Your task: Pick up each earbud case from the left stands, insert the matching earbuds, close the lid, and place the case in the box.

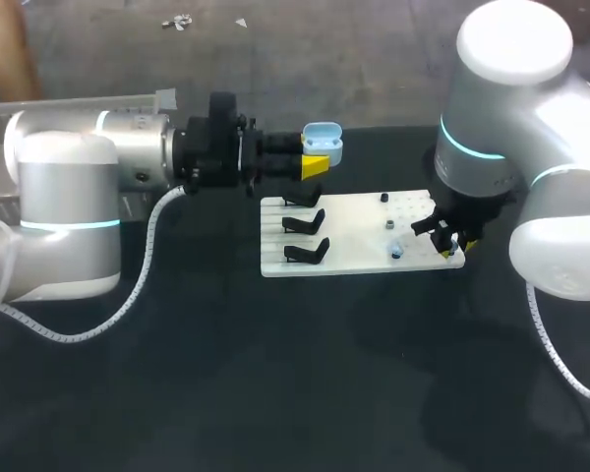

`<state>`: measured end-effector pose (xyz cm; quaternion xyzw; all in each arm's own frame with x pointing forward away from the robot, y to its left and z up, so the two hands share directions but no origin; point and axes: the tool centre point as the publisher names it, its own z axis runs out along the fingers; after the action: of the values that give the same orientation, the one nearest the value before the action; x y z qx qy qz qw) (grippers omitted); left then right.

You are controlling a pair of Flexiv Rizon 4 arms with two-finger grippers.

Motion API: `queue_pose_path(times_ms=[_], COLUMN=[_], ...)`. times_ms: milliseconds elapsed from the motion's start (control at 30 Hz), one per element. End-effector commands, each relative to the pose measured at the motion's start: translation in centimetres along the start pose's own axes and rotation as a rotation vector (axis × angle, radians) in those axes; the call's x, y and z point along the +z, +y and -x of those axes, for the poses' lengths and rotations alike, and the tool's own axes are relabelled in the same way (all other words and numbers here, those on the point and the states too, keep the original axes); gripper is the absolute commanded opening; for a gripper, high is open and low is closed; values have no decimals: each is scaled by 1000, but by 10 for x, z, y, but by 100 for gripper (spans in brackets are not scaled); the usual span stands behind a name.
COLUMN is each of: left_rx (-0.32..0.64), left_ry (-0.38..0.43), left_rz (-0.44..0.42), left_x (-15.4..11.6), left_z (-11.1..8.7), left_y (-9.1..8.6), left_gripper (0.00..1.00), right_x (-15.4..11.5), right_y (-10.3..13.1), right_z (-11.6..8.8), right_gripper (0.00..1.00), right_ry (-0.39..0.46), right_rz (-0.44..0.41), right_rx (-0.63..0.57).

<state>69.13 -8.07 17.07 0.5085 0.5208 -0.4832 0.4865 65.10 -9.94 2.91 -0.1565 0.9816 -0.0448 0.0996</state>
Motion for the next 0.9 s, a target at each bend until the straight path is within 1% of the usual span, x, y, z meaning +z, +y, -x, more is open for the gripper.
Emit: queue_pose_path(times_ms=[33, 67, 133, 300, 400, 667, 900], left_rx=[4, 4, 4, 4, 4, 4, 4], left_ry=[-6, -6, -6, -6, -6, -6, -6], left_rz=[5, 5, 5, 5, 5, 5, 5], left_x=[0, 0, 0, 0, 0, 0, 0], left_z=[-1, -1, -1, -1, -1, -1, -1], left_y=[-1, -1, -1, -1, -1, -1, -1], left_gripper=[0, 0, 0, 0, 0, 0, 0], right_x=[2, 2, 2, 1, -8, -54, -97], right_y=[2, 2, 2, 3, 3, 3, 16], right_z=[3, 4, 4, 3, 2, 0, 3], right_gripper=[18, 16, 0, 0, 0, 0, 0], right_ry=[7, 8, 11, 18, 23, 15, 24], right_rz=[-2, -3, -4, -5, 3, 18, 48], right_rx=[1, 1, 2, 2, -1, -15, -45])
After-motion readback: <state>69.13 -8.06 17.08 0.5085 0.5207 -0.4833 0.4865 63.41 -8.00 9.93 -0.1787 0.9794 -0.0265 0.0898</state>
